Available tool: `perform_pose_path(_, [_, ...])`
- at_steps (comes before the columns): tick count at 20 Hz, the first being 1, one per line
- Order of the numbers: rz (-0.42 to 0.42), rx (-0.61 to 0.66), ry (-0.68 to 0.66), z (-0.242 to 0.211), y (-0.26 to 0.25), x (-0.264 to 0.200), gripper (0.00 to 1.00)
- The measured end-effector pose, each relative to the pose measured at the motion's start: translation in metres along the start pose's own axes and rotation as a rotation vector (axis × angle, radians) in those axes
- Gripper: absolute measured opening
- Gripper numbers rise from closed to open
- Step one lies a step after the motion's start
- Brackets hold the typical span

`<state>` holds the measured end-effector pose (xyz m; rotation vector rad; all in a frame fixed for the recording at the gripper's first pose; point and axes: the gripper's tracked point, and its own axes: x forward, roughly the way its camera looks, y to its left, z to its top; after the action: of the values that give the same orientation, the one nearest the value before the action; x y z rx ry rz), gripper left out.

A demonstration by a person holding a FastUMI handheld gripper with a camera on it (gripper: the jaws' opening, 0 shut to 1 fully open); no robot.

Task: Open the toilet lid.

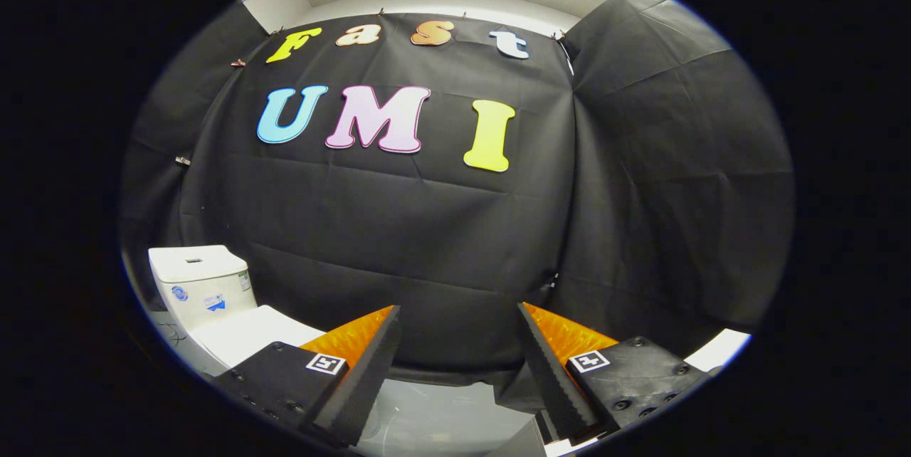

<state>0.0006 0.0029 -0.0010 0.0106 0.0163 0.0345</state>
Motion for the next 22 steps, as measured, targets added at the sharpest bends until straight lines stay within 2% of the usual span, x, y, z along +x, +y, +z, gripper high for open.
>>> perform_pose_path(7, [0.004,0.003,0.007,-0.001,0.001,0.000,0.98])
perform_pose_path(13, [0.047,0.020,0.017,-0.004,0.006,0.002,0.98])
perform_pose_path(16, [0.140,0.065,0.077,-0.021,0.021,0.008,0.98])
perform_pose_path(22, [0.341,0.150,0.336,-0.106,0.069,0.016,0.98])
